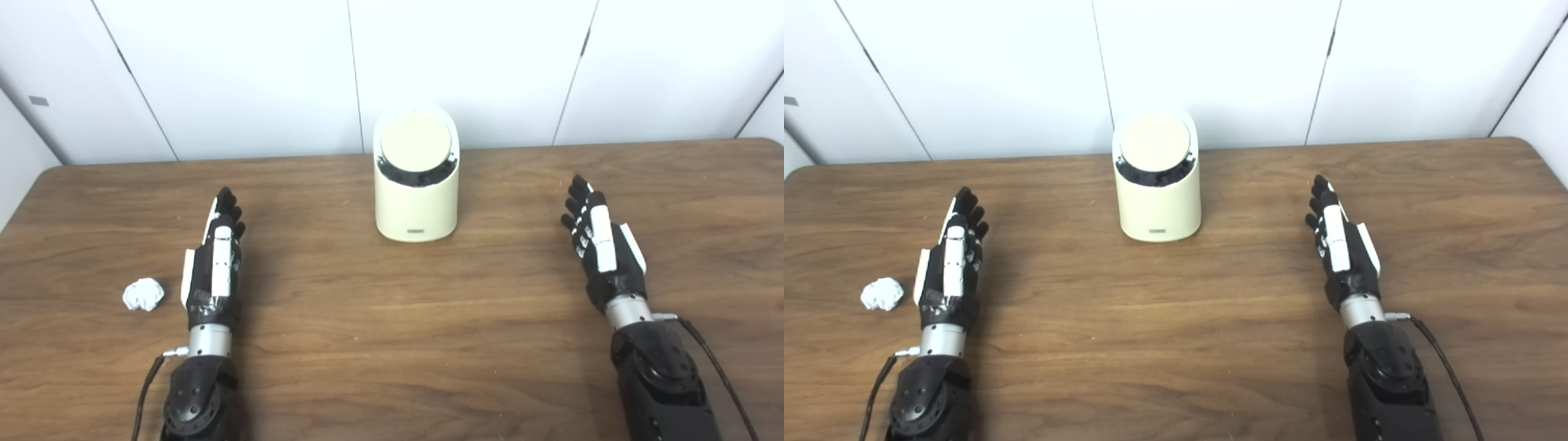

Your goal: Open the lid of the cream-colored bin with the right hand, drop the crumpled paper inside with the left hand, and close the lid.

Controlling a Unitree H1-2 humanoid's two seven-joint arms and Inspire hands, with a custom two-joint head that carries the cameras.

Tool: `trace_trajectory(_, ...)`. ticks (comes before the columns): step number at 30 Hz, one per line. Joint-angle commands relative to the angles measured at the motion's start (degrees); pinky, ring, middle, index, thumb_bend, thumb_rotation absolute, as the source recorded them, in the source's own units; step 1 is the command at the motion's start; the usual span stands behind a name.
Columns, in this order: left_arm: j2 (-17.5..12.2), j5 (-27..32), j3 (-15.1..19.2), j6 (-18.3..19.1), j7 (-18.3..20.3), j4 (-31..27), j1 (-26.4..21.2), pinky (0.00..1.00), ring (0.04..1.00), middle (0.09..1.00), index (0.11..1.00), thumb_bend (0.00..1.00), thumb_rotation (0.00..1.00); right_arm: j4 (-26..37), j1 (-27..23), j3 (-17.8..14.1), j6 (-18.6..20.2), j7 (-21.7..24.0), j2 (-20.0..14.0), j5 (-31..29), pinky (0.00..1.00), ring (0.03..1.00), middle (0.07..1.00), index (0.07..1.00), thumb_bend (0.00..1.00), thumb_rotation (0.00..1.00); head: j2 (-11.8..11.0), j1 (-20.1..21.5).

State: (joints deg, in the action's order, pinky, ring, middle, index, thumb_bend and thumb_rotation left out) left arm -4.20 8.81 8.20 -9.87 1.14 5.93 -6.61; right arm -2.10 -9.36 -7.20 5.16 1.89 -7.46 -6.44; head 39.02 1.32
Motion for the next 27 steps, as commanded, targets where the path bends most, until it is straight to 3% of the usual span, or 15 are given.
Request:
trace_trajectory(1, 0.6, -0.2, -0.5, -1.1, 0.3, 1.7, 1.4, 1.00, 1.000, 0.998, 1.000, 0.32, 0.91, 1.0, -1.8, -0.2, 0.0, -0.1, -0.3, -0.2, 1.00, 0.987, 0.986, 0.968, 0.49, 1.00, 0.0, 0.0)
trace_trajectory(18, 0.1, -0.8, -0.8, -0.3, 0.3, 1.5, 1.5, 1.00, 1.000, 1.000, 1.000, 0.32, 0.91, 1.7, -1.6, 0.2, 0.4, 0.0, -0.1, 0.0, 1.00, 0.988, 0.985, 0.966, 0.48, 1.00, 0.0, 0.0)
trace_trajectory(27, 0.3, -0.8, -1.1, -1.3, 0.5, 1.8, 1.9, 1.00, 1.000, 0.996, 1.000, 0.33, 0.90, 1.3, -1.2, 0.0, -0.6, -0.3, 0.0, 0.2, 1.00, 0.977, 0.977, 0.957, 0.47, 1.00, -2.0, 1.2)
